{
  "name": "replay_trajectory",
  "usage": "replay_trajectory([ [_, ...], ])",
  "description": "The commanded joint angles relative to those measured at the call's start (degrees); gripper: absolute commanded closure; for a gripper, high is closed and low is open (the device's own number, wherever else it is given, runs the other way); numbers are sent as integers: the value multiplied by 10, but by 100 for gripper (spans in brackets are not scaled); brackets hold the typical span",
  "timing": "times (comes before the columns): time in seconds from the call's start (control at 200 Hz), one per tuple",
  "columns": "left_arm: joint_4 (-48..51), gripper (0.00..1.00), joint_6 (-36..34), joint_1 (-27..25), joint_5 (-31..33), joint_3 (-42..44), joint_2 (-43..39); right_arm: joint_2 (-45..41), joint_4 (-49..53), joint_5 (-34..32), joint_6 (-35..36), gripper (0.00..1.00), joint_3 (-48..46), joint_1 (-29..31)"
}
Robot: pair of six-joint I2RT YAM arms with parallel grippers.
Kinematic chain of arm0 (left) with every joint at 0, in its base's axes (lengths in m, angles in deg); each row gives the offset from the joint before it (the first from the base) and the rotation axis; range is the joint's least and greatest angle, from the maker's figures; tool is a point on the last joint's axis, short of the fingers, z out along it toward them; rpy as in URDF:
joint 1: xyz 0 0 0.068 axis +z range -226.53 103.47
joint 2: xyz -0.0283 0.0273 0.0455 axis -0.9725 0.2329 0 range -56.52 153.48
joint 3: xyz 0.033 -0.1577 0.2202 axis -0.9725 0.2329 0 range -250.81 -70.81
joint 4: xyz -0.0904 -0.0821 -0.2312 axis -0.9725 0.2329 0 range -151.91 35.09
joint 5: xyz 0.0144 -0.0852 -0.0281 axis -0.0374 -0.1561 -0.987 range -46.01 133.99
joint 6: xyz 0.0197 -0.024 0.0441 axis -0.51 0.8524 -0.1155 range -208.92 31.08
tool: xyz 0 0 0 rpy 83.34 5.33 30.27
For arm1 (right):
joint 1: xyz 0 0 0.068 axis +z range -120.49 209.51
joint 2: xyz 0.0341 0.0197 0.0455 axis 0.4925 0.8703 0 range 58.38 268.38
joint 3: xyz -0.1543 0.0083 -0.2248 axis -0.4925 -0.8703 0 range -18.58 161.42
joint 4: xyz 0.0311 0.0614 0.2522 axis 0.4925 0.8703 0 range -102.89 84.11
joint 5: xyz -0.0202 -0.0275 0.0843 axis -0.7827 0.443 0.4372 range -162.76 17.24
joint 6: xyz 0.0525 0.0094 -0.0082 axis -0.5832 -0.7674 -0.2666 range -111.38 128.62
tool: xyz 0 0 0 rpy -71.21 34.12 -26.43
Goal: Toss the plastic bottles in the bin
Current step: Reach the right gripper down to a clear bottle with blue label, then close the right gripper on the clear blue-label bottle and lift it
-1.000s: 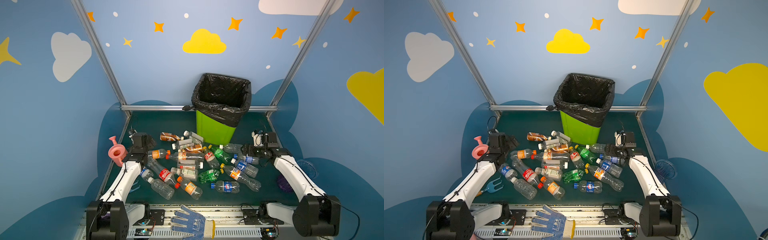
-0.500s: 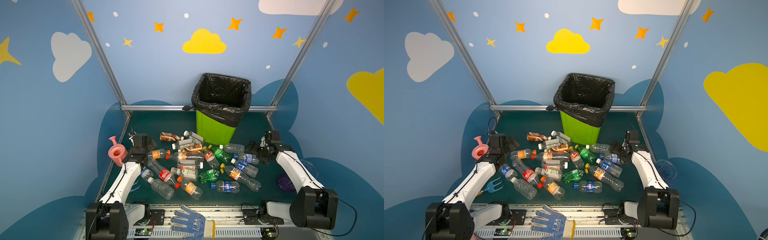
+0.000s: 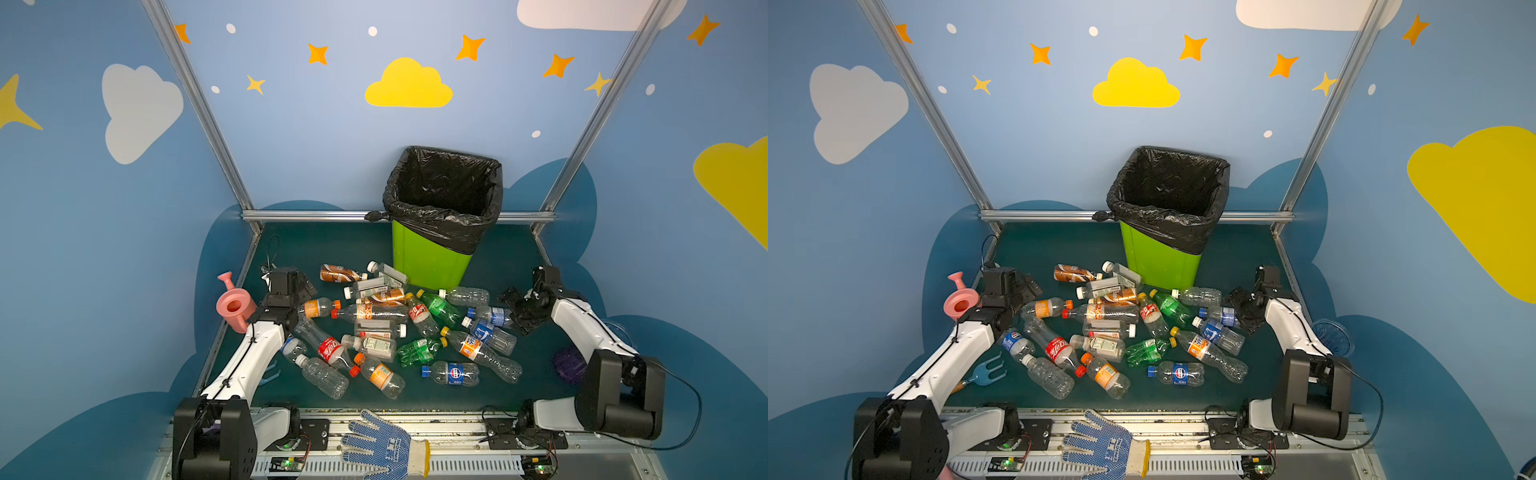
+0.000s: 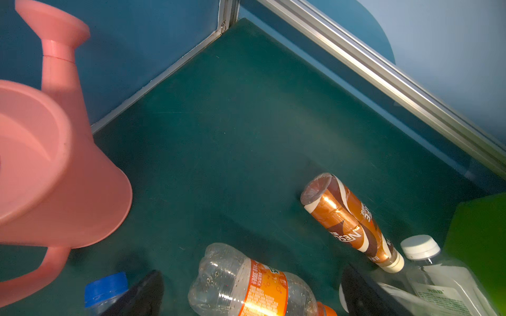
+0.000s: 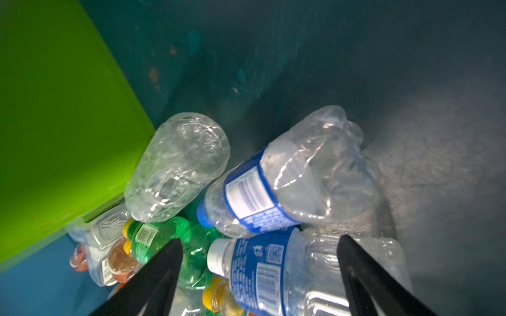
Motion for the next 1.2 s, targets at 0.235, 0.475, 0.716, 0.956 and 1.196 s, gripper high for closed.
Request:
replay_trajectory([
  [0.235,-4,0,2,-5,5,8,5,41,-24,8,-9,17,-4,-16],
  [0.475,-2,0,1,-6,8,9,8,67,-34,2,-9,16,1,-24],
  [0.716,0,0,-1,-7,10,8,7,93,-48,4,-21,15,8,-27],
  [0.956,1,0,-1,-7,12,9,9,115,-58,6,-33,17,14,-29],
  [1.196,1,0,0,-7,14,9,8,126,-65,-2,-54,18,18,-31],
])
